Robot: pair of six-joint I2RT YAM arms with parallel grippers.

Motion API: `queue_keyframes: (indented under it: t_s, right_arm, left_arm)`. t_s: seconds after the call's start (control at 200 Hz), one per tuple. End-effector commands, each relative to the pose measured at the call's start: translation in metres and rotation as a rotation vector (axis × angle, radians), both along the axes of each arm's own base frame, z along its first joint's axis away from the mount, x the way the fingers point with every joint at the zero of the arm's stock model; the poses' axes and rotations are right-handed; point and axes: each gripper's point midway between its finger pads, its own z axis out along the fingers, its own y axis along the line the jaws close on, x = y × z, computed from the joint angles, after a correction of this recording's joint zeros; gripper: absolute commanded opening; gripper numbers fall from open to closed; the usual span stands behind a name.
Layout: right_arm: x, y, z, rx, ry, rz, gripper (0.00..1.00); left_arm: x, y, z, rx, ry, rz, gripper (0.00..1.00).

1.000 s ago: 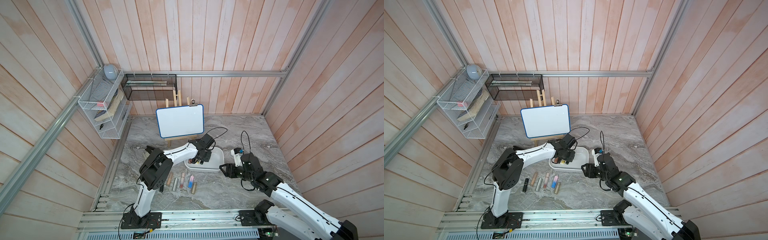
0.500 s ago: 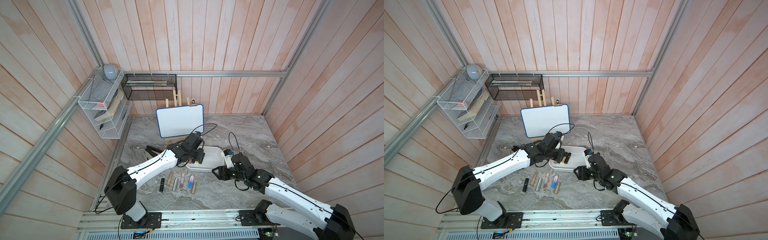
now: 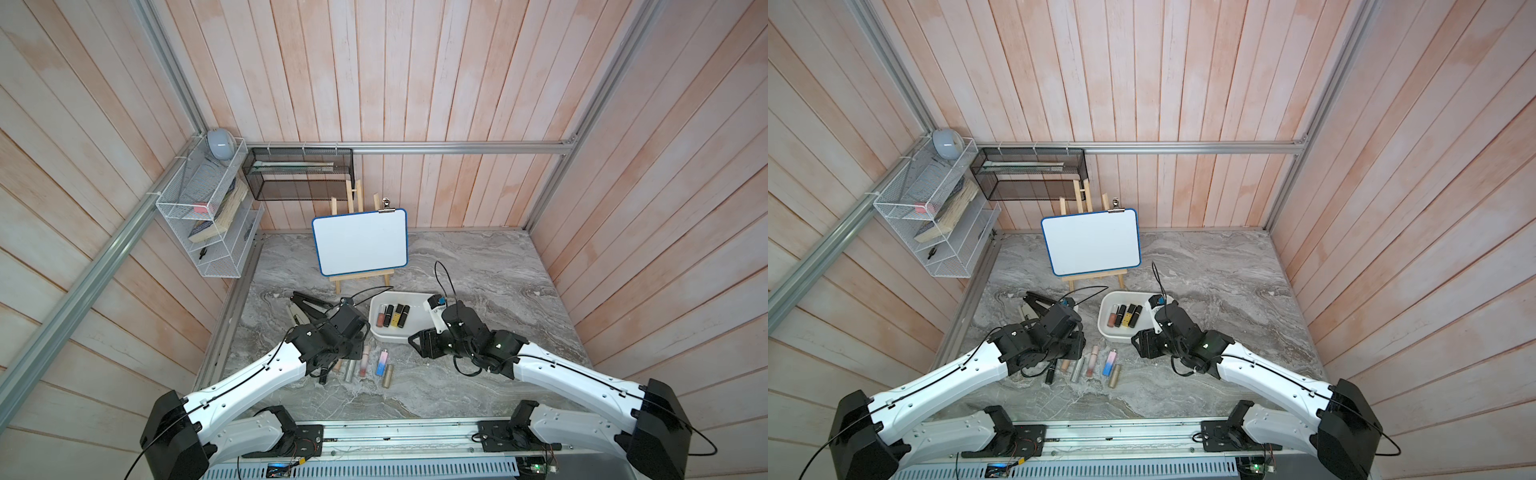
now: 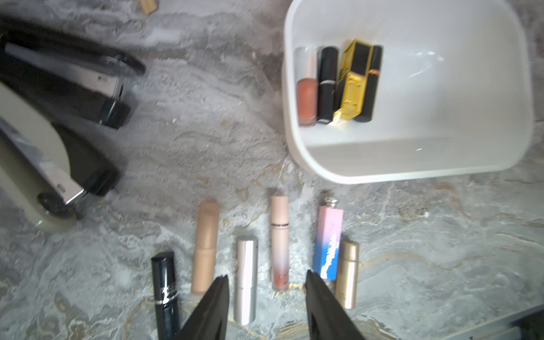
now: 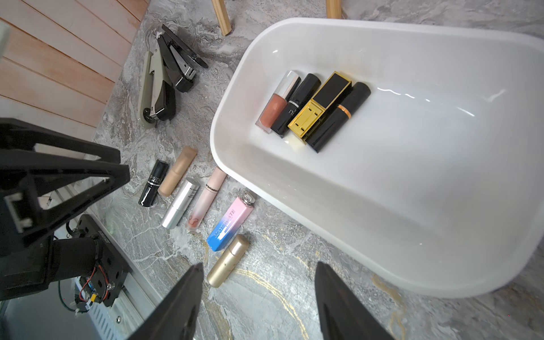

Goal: Put the lipstick into the storage box
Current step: Pick up the lipstick at the center of the board.

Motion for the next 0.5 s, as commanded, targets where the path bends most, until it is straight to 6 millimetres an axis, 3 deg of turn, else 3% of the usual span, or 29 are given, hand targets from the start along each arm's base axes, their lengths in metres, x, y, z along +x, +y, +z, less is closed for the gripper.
queue_keyframes:
  t_s: [0.0,0.465,0.495]
  right_arm:
    - [0.006,0.005,0.008,0.003,-0.028,-0.003,0.65]
    - [0.004,-0.002,0.003,-0.036,-0.049,0.008,0.65]
    - [0.004,-0.003,0.003,-0.038,-0.05,0.009,0.65]
  left_arm:
    - [-0.013,0.031,-0.018,0.1,0.052,0.112,0.48]
    - [-0.036,0.059,-0.044,0.182,0.163,0.291,0.57]
    - [-0.037,0.061,-0.045,0.189,0.168,0.308,0.64]
